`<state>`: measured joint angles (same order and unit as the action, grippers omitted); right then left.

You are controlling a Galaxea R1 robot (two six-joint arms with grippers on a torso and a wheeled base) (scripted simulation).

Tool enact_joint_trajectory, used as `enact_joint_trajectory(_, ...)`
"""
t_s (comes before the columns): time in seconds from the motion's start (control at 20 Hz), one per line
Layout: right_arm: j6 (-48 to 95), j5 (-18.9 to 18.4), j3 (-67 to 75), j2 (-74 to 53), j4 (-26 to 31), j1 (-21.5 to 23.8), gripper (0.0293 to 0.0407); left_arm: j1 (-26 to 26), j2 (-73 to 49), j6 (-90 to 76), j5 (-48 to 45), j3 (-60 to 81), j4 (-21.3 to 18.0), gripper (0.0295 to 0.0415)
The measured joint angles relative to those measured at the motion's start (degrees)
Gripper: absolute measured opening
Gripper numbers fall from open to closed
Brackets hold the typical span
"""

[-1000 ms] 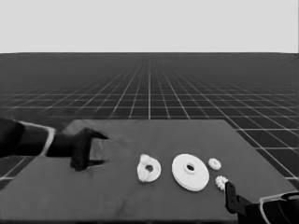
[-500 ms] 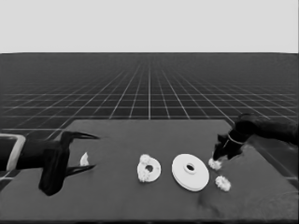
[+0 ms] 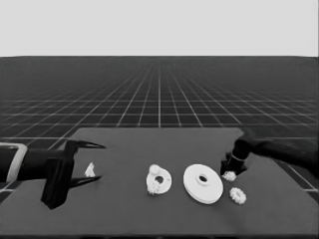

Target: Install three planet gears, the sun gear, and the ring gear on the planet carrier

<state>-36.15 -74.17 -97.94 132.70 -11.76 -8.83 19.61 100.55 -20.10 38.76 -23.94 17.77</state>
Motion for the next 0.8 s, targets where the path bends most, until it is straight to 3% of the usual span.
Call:
enact_joint_trajectory(0.3,0.53,1.11,-1.59,0.81,-0.46,-1.08,0.0385,0.0,0.0,0.0,0.0,0.0,0.0,0.0385)
enact_joint_trajectory(0.4,0.54,1.14,-1.64,0.83,-0.47,-1.1,0.0314,0.0,0.0,0.0,0.0,0.0,0.0,0.0385)
enact_joint_trajectory(0.8,0.55,1.16,-1.66,0.84,-0.48,-1.09,0.0312,0.0,0.0,0.0,0.0,0.0,0.0,0.0385)
